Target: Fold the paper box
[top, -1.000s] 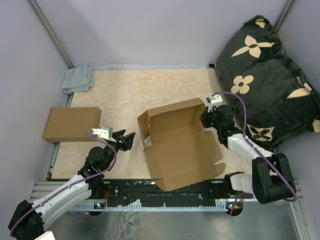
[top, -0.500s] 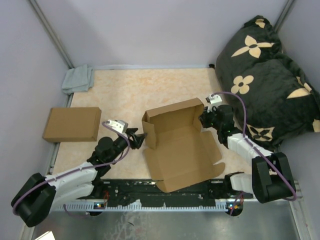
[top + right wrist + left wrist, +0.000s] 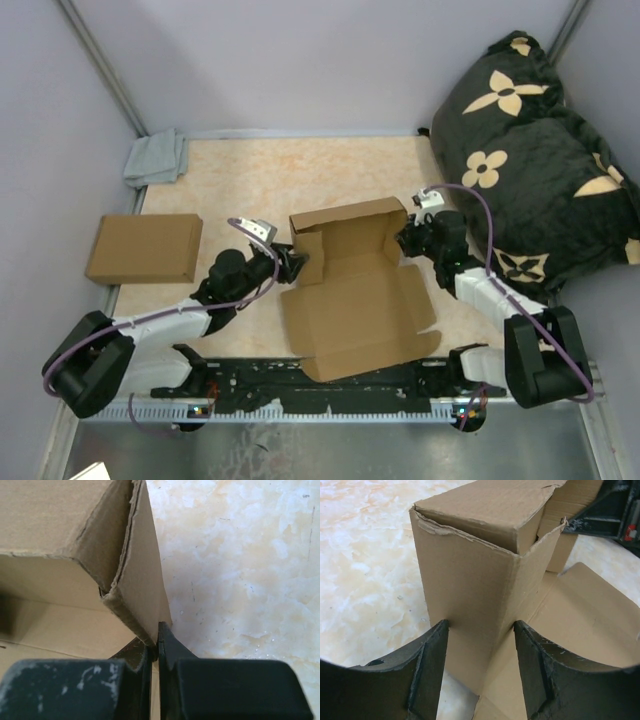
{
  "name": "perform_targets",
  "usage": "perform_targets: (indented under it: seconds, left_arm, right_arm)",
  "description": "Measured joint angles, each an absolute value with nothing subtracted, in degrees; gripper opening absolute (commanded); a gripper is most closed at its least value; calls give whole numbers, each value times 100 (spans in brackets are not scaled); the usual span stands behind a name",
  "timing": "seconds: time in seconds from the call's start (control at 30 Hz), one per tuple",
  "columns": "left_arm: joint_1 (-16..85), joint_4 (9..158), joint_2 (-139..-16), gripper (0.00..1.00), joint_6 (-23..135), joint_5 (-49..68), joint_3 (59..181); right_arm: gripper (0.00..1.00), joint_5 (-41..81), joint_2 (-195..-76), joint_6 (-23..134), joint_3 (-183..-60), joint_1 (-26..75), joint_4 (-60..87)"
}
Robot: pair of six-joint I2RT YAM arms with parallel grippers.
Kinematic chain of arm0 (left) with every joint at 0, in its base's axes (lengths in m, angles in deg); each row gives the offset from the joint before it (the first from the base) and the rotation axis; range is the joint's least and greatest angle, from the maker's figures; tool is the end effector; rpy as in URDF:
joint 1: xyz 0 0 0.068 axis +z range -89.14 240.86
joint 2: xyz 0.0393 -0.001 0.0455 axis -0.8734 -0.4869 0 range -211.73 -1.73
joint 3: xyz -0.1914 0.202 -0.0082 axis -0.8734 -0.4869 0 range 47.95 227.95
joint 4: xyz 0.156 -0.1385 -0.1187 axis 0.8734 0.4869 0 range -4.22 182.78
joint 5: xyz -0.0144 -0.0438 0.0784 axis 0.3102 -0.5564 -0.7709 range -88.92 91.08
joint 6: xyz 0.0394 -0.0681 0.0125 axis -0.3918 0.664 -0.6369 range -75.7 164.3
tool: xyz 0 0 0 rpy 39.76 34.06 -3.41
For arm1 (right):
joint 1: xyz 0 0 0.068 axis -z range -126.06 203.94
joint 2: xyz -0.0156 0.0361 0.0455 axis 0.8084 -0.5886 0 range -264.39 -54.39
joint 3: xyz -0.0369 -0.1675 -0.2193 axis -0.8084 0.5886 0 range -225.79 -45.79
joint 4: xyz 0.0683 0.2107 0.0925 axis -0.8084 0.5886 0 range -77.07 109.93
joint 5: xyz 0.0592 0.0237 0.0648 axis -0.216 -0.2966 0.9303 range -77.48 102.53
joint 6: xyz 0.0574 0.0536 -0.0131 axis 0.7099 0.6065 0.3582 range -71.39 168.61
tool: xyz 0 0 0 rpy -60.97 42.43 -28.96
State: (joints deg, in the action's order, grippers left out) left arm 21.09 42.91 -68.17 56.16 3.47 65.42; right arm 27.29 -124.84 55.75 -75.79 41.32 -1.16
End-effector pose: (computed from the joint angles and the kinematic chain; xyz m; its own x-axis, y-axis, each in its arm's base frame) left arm 0.1864 -0.1590 0.2177 -0.2177 -0.0859 -0.9722 0.6400 0.7395 -0.2086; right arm 0.2531 0.0746 0.2070 -0.4839 0.0147 -0.8750 -0.3769 0.8988 0.2236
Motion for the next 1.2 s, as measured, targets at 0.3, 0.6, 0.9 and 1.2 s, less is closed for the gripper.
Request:
perform_targets:
  seconds: [0.3, 0.6, 0.9, 1.2]
  left_arm:
    - [2109, 5100, -7000, 59, 5784, -378, 7124]
    - [2107, 5694, -7579, 52, 5891, -1414, 7587]
    - [2063, 5933, -8032, 0, 5815, -1980, 7781]
    - [1746, 7251, -8364, 0, 5924, -2992, 8813]
  right_arm:
    - [0, 2185, -11879, 5811, -7212, 3758, 64]
    - [0, 1802, -11427, 6163, -6869, 3356, 26]
    - [0, 1870, -11267, 6307, -6764, 3268, 26]
    - [0, 1439, -11271, 6674, -6836, 2991, 175]
